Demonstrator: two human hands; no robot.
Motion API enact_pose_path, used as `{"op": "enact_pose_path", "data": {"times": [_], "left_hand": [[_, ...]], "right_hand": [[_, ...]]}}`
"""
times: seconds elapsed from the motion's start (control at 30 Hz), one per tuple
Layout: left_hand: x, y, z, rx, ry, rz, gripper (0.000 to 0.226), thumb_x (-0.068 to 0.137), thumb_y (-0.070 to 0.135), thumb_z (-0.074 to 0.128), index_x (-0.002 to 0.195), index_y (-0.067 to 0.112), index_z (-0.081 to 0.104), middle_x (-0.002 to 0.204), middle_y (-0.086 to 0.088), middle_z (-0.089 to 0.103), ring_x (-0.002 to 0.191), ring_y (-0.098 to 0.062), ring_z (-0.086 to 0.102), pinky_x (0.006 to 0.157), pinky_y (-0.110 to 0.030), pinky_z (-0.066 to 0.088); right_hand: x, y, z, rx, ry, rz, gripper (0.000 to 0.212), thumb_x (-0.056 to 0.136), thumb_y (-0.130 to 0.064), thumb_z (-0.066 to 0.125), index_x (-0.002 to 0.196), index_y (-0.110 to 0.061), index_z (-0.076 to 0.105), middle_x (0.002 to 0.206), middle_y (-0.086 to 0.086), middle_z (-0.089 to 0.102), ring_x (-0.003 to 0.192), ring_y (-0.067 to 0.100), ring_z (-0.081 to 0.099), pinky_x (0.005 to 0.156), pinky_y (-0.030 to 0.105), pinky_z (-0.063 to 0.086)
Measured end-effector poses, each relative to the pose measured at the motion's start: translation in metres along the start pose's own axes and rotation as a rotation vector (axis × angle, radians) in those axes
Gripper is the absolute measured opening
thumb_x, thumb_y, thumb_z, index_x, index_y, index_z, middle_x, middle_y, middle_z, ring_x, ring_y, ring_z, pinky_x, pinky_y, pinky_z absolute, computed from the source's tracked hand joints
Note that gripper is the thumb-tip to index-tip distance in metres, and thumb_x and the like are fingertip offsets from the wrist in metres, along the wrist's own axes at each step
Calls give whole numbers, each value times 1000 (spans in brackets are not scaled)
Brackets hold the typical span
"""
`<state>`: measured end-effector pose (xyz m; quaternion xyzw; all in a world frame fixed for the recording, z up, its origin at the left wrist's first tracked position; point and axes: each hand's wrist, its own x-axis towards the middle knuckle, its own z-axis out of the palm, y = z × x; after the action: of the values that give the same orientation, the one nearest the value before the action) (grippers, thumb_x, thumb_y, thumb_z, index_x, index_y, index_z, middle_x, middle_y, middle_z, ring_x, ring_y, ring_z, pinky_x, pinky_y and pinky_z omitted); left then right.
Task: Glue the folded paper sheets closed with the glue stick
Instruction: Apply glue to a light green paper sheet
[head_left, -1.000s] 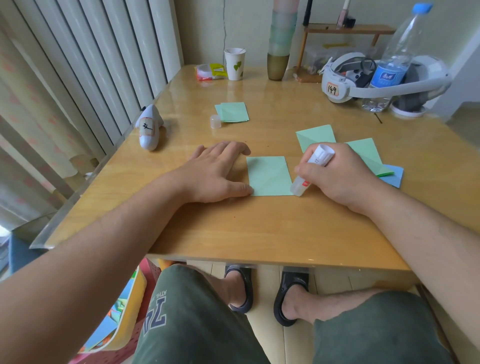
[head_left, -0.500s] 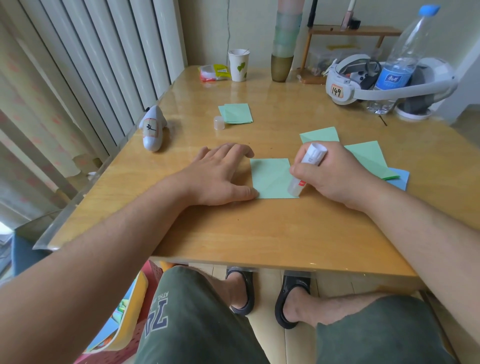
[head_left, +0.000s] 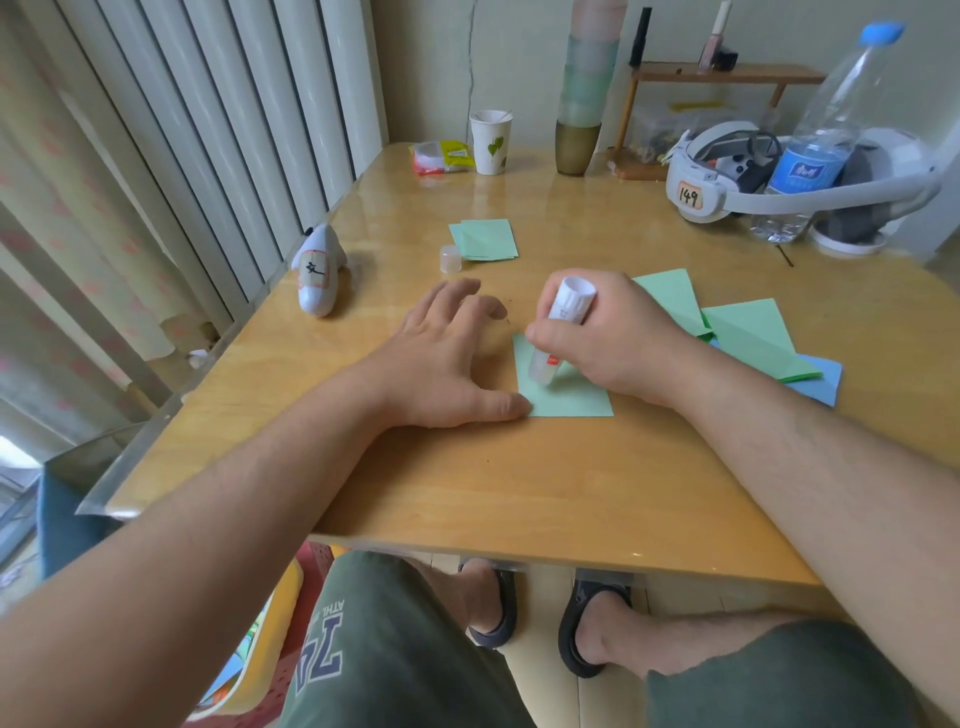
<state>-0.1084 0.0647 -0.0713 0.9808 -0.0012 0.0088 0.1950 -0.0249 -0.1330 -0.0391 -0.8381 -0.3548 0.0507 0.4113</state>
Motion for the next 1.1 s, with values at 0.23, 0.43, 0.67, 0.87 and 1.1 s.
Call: {"op": "enact_pose_path", "data": {"times": [0.23,0.43,0.67,0.87,1.1], "left_hand": [[1,2,-3,134,-65,-39,112,55,98,39,152,44,30,164,14,20,158,-15,6,126,-40,9],[0,1,-4,158,-81,-37,116,55,100,36,155,43,25,166,15,17,158,-16,5,126,-43,9],[1,0,-2,164,-73,-39,125,55,100,35,160,35,20,168,13,15,159,-15,3,129,-44,8],[2,0,-1,180,-73,-26,123,56,100,34,159,34,22,167,13,16,158,-15,3,129,-45,8],[2,1,-2,184,-77,-28,122,56,99,33,159,34,23,167,13,15,158,-14,3,129,-44,7]], "right_hand": [[10,2,8,-67,-71,3,24,73,-45,66,77,-21,61,77,2,71,77,25,64,73,44,54],[26,0,11,-133,-57,-13,23,84,-32,72,81,-13,59,79,7,66,69,20,53,64,35,45],[45,3,15,-143,-39,16,31,78,-38,68,83,-9,58,70,-4,55,66,17,48,63,35,42],[51,4,18,-151,-5,29,29,80,-35,68,84,-8,57,71,-3,55,66,17,47,61,35,41],[56,2,19,-180,46,43,29,81,-32,68,80,-9,51,68,-4,49,63,17,40,59,35,34]]}}
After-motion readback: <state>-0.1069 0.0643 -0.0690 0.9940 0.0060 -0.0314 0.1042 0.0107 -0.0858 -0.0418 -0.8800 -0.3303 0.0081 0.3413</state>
